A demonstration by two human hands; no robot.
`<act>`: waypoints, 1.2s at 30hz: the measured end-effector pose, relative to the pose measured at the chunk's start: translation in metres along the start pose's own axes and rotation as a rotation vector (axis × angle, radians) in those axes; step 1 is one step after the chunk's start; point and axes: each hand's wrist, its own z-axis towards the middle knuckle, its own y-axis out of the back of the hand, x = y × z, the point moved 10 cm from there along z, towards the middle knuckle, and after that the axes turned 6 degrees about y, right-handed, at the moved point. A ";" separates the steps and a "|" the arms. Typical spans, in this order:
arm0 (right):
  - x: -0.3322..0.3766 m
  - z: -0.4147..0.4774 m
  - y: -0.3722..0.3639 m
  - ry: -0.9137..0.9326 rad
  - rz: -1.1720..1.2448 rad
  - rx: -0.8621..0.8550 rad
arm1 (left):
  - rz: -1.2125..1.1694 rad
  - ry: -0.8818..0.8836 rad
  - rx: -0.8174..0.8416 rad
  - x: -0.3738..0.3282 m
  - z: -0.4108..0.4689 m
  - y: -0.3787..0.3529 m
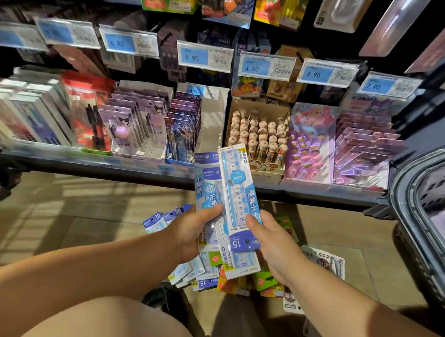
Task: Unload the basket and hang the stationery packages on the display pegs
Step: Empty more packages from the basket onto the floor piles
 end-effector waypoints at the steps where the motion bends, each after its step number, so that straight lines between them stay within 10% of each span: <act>1: 0.000 0.000 0.004 0.007 -0.004 -0.018 | -0.021 -0.019 -0.024 -0.004 0.001 0.004; 26: -0.047 0.043 -0.044 -0.195 -0.889 0.269 | 0.381 0.082 -0.726 0.019 -0.009 0.121; 36: -0.010 0.026 0.043 0.007 -0.504 -0.182 | 0.716 0.051 -0.481 -0.019 0.014 0.038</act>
